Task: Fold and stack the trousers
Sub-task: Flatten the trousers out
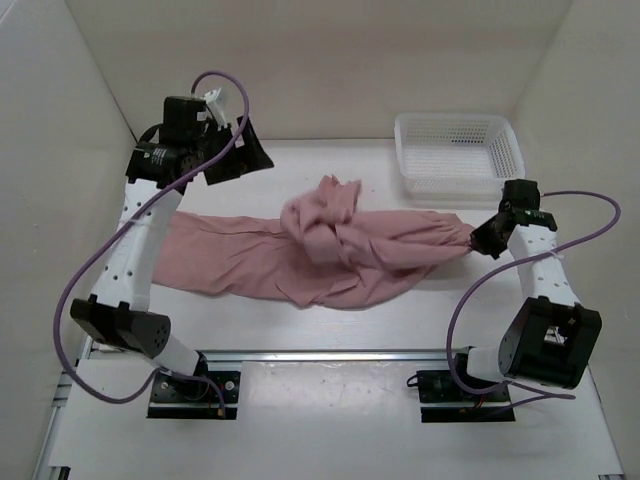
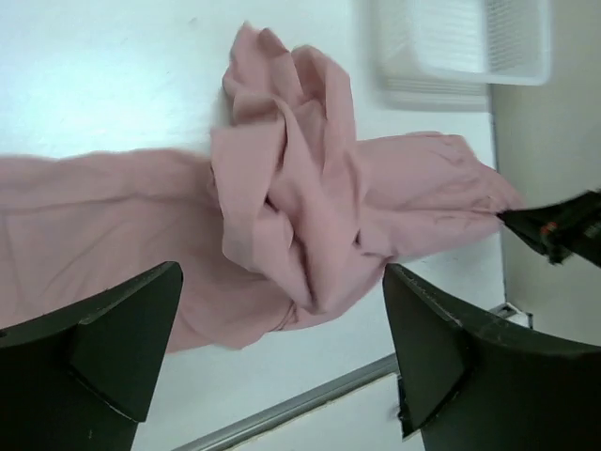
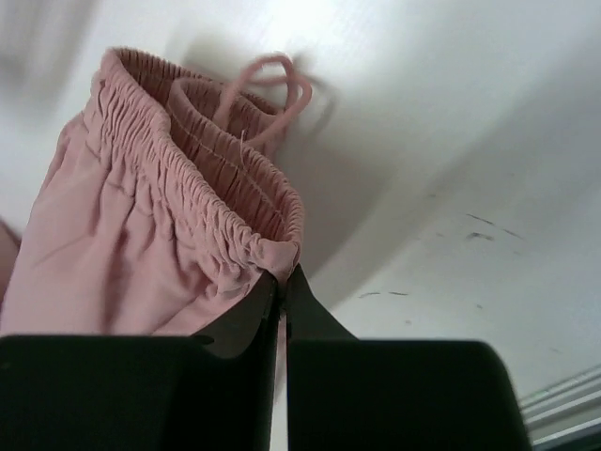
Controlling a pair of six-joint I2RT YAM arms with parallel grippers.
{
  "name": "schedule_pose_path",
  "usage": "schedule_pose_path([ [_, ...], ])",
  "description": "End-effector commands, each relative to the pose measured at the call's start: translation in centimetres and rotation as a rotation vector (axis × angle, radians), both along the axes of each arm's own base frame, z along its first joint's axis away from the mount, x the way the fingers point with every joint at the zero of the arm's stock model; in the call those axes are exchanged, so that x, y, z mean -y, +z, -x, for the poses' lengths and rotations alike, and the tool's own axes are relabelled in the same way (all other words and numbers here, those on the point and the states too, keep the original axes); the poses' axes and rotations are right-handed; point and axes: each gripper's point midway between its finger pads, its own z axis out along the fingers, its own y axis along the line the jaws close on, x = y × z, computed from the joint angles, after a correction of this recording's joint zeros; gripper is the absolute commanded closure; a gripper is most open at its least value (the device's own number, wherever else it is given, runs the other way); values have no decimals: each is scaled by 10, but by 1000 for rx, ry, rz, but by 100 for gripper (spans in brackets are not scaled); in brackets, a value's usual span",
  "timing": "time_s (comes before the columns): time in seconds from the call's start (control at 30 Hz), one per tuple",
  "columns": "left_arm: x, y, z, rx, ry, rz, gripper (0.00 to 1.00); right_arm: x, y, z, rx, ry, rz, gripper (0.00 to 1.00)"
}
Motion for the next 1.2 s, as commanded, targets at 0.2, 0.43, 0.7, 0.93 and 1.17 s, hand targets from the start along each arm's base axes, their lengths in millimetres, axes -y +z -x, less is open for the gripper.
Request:
schedule_pose_path([
  [0.2,-39,-111,-41,-249,95,-131,60,17,-18,11,-94,23,66,100],
  [0.43,18,-125,-56,-254,-31,-182,66,18,-19,14,-106,39,78,100],
  [0.7,125,-165,-68,-275,-123,-370,3,15,-18,11,-93,49,64,100],
  [0.93,185,-221,-60,-295,-235,-385,0,11,-26,15,-117,68,45,100],
  [1.17,208,-236,-66,-285,-254,-338,45,8,-27,17,-115,72,37,100],
])
